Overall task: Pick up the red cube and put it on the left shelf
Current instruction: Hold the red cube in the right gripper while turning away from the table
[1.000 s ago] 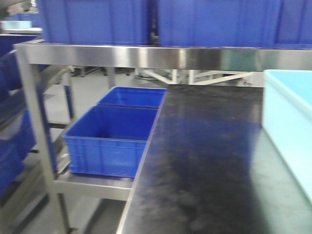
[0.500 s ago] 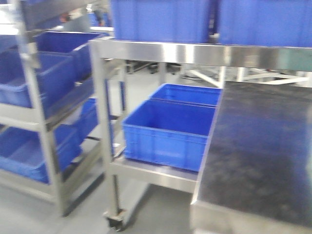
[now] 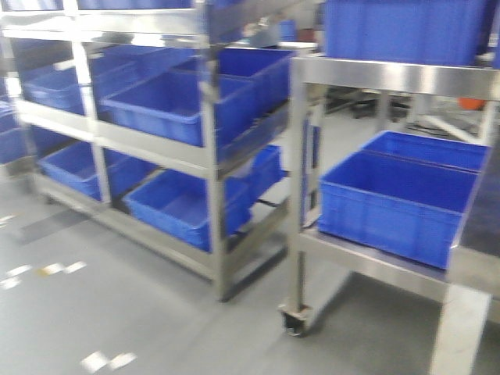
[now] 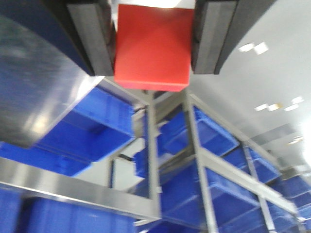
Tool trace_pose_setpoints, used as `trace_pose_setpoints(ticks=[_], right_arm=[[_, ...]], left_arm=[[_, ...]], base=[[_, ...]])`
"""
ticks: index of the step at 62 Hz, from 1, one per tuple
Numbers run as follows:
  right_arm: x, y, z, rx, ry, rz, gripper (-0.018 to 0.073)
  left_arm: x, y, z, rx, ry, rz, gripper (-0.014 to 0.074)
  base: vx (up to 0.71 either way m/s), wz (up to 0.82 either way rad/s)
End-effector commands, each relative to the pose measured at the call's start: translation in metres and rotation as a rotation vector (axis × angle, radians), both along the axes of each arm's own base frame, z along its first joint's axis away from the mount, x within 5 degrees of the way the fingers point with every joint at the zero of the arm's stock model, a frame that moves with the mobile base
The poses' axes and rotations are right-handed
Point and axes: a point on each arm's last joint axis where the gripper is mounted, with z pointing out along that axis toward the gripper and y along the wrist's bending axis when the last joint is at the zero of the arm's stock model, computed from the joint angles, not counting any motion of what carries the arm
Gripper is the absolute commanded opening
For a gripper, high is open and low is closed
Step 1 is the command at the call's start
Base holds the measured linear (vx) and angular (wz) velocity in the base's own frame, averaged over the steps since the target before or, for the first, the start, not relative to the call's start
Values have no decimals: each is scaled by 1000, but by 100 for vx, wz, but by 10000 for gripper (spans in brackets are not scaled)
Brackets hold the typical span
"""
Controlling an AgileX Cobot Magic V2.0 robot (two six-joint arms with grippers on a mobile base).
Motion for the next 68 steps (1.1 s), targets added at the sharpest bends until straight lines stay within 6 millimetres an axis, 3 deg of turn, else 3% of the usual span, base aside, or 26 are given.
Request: trace_pose_setpoints(ticks=[1,68], right_arm=[[1,0,18,9,-121,-3,70],[1,0,18,9,-120,-3,70]], left_arm=[[1,0,0,-13,-52,1,106],[1,0,0,-13,-52,1,106]], base=[[-24,69],[-27,47]])
